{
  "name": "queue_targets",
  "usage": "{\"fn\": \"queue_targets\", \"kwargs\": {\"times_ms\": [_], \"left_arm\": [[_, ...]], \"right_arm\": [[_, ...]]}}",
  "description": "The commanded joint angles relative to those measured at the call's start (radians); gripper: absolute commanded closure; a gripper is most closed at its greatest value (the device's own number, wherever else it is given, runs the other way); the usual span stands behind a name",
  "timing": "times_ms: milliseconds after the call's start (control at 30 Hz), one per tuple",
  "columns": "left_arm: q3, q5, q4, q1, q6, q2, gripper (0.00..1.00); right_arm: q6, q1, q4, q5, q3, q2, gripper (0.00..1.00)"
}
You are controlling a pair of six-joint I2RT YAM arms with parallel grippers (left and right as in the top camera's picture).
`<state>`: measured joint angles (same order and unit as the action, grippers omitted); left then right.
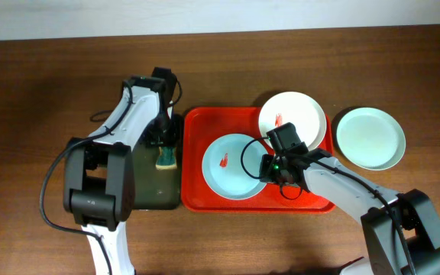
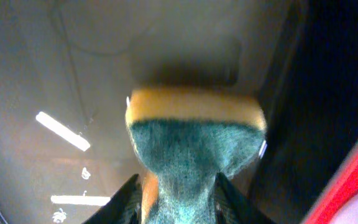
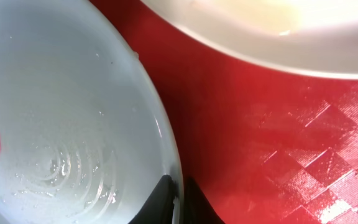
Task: Clean dirty plates on tray and stack at the side
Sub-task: 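Lower the left gripper onto the green-yellow sponge and grasp it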
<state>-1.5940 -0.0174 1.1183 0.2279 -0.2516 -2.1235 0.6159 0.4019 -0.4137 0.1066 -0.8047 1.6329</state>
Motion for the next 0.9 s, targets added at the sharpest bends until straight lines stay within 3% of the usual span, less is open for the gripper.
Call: {"fn": "queue_targets", "kwargs": {"times_ms": [0,133,200,267,400,533,700,800,833,867], "left_arm": [[0.055,-0.013,-0.061,0.001,-0.01,-0.009,0.72],[0.055,-0.013,-0.055,0.001,-0.009,-0.009,0.84],[0.055,-0.013,-0.051,0.001,0.011,-0.008,0.96],[0.054,-0.017,-0.048,-0.009,0.021,0.025,1.0],[0.055,-0.018,-0.013,-0.069,0.023,0.216,1.0],[0.076,-0.017,0.012,-0.071,0.135,0.278,1.0],[0.301,-0.008,-0.17,-0.071,0.145,0.278,1.0],[0.406,0.021,-0.281,-0.071,0.145,0.278,1.0],[0.406,0.021,-0.287,-0.071,0.145,0.278,0.97],[0.398,0.021,-0.282,-0.071,0.145,0.281,0.87]], "right_arm": [[-0.01,0.005,-0.001,-0.005,0.003,0.005,0.91],[-0.01,0.005,-0.001,-0.005,0.003,0.005,0.91],[-0.01,0.005,-0.001,-0.005,0.003,0.005,0.91],[-0.01,0.005,-0.002,-0.005,0.003,0.005,0.91],[-0.01,0.005,-0.006,-0.005,0.003,0.005,0.92],[-0.01,0.005,-0.01,0.042,0.003,0.005,0.89],[-0.018,0.005,-0.017,0.043,0.003,0.005,0.81],[-0.017,0.005,-0.016,0.043,0.003,0.005,0.81],[-0.017,0.005,-0.016,0.043,0.003,0.005,0.81],[-0.017,0.005,-0.016,0.043,0.003,0.005,0.79]]}}
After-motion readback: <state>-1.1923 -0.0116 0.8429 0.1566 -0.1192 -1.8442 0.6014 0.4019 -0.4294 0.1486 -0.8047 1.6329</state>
